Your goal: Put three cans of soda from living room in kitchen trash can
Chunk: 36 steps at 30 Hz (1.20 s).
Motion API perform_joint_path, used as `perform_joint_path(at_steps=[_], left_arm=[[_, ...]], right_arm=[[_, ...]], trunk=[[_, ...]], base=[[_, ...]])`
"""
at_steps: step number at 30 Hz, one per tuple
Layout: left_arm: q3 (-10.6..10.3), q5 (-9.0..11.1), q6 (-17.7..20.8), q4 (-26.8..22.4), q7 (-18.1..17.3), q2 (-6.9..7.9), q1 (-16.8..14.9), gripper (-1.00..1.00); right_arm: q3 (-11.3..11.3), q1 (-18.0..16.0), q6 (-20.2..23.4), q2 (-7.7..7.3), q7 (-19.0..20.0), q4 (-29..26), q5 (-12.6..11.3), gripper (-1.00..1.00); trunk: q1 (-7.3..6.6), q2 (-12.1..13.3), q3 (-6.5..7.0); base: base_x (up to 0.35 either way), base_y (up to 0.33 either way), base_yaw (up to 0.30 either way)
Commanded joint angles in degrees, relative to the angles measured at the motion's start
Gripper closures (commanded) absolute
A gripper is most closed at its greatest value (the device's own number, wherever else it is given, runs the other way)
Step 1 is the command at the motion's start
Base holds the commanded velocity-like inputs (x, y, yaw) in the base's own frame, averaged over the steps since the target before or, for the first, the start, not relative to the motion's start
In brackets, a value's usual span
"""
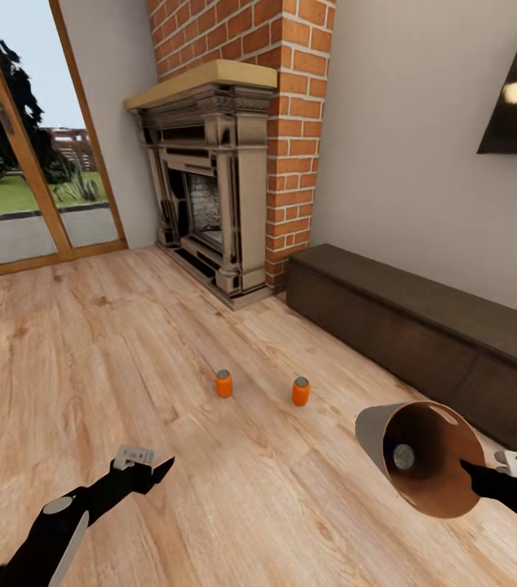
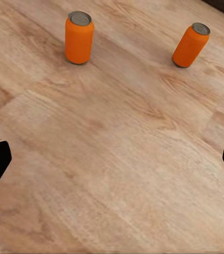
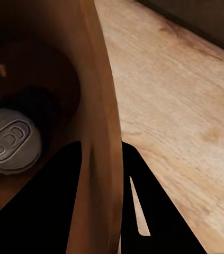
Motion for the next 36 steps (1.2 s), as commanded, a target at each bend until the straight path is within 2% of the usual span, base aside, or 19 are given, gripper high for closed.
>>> perform_joint_path(at_steps=[1,3,14,19,20,22,26,27,36], left_arm=[[0.01,0.04,-0.33,0.33,-0.04,0.06,0.08,-1.0],[0.01,0.05,-0.17,0.99,-0.05,0.08,0.08,-1.0],[0.01,0.05,-0.17,2.84,-0.05,0.08,0.08,-1.0],[0.01,0.06,0.1,2.5,-0.07,0.11,0.07,-1.0],[-0.01,0.2,-0.11,2.85,-0.4,0.09,0.13,-1.0],[-0.06,0.56,-0.59,3.48,-1.04,0.03,0.29,-1.0],[-0.08,0.71,-0.85,4.78,-2.33,0.01,0.36,-1.0],[-0.08,0.74,-0.93,7.62,-2.95,0.0,0.38,-1.0],[-0.09,0.69,-1.15,7.98,-3.01,-0.01,0.4,-1.0]], right_arm=[[0.33,-0.08,-0.34,0.33,0.35,-0.34,-0.28,1.0],[1.14,-0.1,-0.5,1.0,0.77,-0.87,0.02,1.0],[5.21,-0.1,-0.5,1.02,2.06,-3.77,3.49,1.0],[5.02,-0.14,-0.59,0.86,1.99,-4.07,5.32,1.0],[5.37,-0.36,-0.62,1.06,2.19,-4.36,5.66,1.0],[6.04,-0.88,-0.7,1.48,2.52,-4.83,7.8,1.0],[7.48,-1.07,-0.73,1.68,3.32,-5.88,8.46,1.0],[11.41,-1.12,-0.74,1.73,5.21,-6.06,-2.54,1.0],[11.77,-1.16,-0.75,1.81,7.46,-6.3,-2.67,1.0]], trunk=[[-0.02,-0.01,0.0],[-0.02,-0.01,0.0],[-0.02,-0.01,0.0],[-0.02,-0.01,0.0],[-0.02,-0.01,0.0],[-0.02,-0.01,0.0],[-0.02,-0.01,0.0],[-0.02,-0.01,0.0],[-0.02,-0.01,0.0]], base=[[0.0,0.0,0.0],[0.0,0.0,0.0],[0.0,0.0,0.0],[0.0,0.0,0.0],[0.0,0.0,0.0],[0.0,0.0,0.0],[0.0,0.0,0.0],[0.0,0.0,0.0],[0.0,0.0,0.0]])
